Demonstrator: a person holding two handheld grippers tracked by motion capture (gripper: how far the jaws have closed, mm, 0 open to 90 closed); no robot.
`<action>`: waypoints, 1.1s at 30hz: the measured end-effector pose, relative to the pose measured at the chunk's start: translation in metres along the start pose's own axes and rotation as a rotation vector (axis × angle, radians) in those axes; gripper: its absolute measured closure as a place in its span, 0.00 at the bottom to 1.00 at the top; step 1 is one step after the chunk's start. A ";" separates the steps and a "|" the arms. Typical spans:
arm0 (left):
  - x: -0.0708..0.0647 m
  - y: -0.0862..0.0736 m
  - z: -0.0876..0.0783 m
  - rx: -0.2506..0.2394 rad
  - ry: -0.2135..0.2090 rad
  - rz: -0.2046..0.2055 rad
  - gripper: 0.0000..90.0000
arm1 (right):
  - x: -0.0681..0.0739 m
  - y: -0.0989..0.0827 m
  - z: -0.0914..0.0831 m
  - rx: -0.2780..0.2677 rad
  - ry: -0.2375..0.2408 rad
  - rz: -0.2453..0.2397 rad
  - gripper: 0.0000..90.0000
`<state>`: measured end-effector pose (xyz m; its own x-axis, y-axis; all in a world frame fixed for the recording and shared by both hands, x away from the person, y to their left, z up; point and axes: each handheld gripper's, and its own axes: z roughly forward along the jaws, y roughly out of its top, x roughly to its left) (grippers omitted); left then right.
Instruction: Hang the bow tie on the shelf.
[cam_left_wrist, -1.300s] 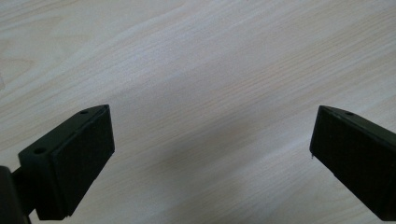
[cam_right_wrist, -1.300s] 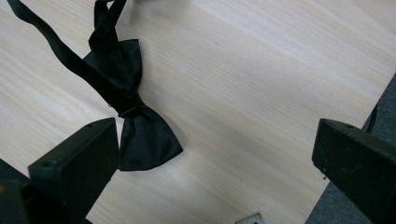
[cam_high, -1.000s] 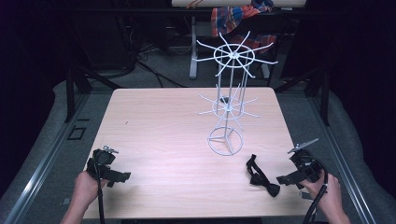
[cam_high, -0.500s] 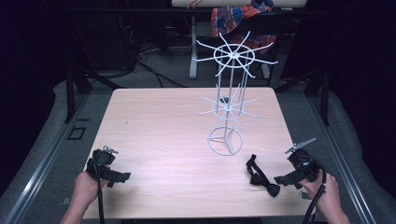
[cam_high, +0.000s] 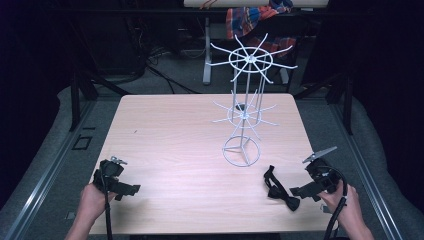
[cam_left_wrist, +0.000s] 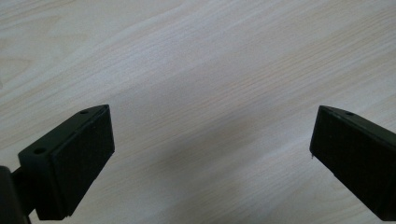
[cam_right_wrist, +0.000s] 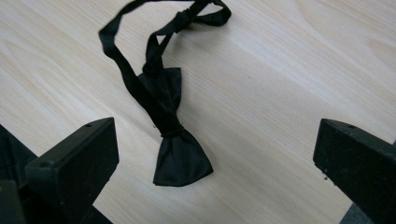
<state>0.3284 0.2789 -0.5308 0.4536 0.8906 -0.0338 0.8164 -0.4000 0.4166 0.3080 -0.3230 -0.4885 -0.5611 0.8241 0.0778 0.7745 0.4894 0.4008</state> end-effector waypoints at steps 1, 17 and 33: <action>0.000 0.000 0.000 0.000 0.000 0.002 0.00 | 0.001 0.000 0.001 -0.011 0.021 0.005 0.00; 0.001 0.001 0.002 0.006 0.000 0.002 0.00 | 0.026 0.019 0.008 -0.055 0.065 -0.081 0.11; 0.001 0.000 0.002 0.010 0.003 0.000 0.00 | 0.053 0.036 0.020 -0.039 0.049 -0.145 0.77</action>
<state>0.3297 0.2790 -0.5329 0.4527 0.8911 -0.0305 0.8197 -0.4025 0.4076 0.3123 -0.2564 -0.4877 -0.6803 0.7304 0.0612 0.6732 0.5896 0.4464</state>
